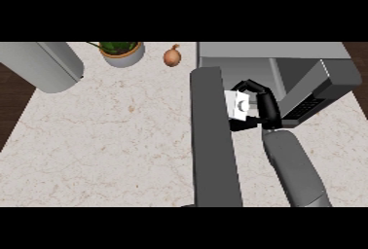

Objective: Pick up the milk, place it into the microwave and close the microwave

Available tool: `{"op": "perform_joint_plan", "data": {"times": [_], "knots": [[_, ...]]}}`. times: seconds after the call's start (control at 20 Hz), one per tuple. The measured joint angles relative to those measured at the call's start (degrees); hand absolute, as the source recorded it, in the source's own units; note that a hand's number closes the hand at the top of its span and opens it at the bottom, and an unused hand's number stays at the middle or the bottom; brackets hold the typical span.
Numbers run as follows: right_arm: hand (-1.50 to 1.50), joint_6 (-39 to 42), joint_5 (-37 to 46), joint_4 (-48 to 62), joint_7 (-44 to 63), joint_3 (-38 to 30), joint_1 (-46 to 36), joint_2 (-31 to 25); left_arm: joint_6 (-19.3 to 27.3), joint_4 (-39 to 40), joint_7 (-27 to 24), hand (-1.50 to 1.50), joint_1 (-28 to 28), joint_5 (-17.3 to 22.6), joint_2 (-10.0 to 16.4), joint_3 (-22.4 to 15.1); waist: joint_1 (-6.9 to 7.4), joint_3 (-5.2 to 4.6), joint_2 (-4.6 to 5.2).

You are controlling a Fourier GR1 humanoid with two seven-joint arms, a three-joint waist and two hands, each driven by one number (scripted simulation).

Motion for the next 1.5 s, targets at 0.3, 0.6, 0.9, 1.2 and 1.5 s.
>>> {"op": "perform_joint_plan", "data": {"times": [0.3, 0.6, 0.9, 1.2, 1.5], "knots": [[1.50, -4.38, 4.62, 12.38, 1.32, -1.63, -10.85, -2.85, -0.42, 1.72, 0.08, -1.50, -1.84, -0.40, 0.83, 0.06, 0.53, -0.05, 0.26], [1.50, -11.39, 6.53, 23.98, 0.42, -4.63, -18.92, -3.71, -1.32, 3.64, -0.62, -1.50, -3.56, -0.82, 1.50, 0.24, 2.00, 0.06, 0.93], [1.50, -17.38, 6.96, 30.66, 0.30, -7.19, -24.40, -5.45, -2.20, 4.52, -0.99, -1.50, -4.45, -0.60, 1.65, -0.22, 3.86, 0.13, 1.75], [1.50, -25.03, 9.45, 34.01, -1.19, -7.07, -26.88, -8.16, -1.81, 5.18, -0.64, -1.50, -6.21, -1.38, 2.24, -0.67, 5.00, 0.18, 2.53], [1.50, -29.92, 11.93, 37.20, -2.53, -6.14, -26.90, -10.30, -1.90, 6.82, -0.42, -1.50, -8.20, -1.71, 3.13, -1.23, 5.97, 0.22, 3.26]]}}
